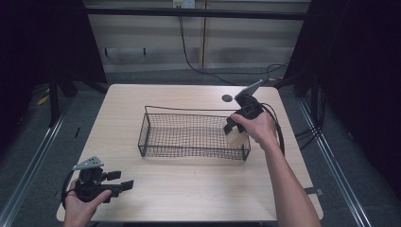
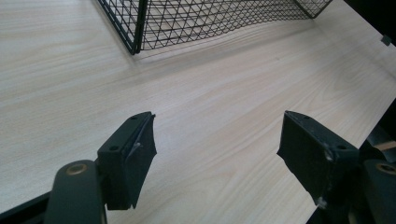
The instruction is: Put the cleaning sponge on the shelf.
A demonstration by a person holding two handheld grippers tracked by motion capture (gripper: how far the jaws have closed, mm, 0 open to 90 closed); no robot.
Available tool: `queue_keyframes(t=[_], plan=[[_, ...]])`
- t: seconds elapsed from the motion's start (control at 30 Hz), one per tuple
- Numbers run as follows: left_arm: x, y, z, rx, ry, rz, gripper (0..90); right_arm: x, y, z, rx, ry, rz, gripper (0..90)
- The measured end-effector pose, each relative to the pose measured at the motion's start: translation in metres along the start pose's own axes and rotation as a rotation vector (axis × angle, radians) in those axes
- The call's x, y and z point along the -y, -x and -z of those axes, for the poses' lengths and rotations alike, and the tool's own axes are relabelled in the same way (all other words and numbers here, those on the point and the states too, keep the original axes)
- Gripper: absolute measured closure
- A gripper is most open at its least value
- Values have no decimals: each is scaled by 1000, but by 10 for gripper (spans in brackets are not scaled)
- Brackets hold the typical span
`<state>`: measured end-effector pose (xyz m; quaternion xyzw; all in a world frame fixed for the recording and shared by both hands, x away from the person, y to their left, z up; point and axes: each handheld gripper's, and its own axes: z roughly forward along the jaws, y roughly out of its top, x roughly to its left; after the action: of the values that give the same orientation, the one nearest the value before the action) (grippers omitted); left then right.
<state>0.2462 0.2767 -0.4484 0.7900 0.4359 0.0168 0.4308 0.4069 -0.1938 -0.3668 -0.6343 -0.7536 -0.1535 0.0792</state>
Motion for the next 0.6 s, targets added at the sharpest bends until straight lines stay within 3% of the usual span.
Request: queue_keyframes(t=[0.6], plan=[[0,1,0,3,-4,-8,266,-11,-4,-18,82,-6,-51,269]])
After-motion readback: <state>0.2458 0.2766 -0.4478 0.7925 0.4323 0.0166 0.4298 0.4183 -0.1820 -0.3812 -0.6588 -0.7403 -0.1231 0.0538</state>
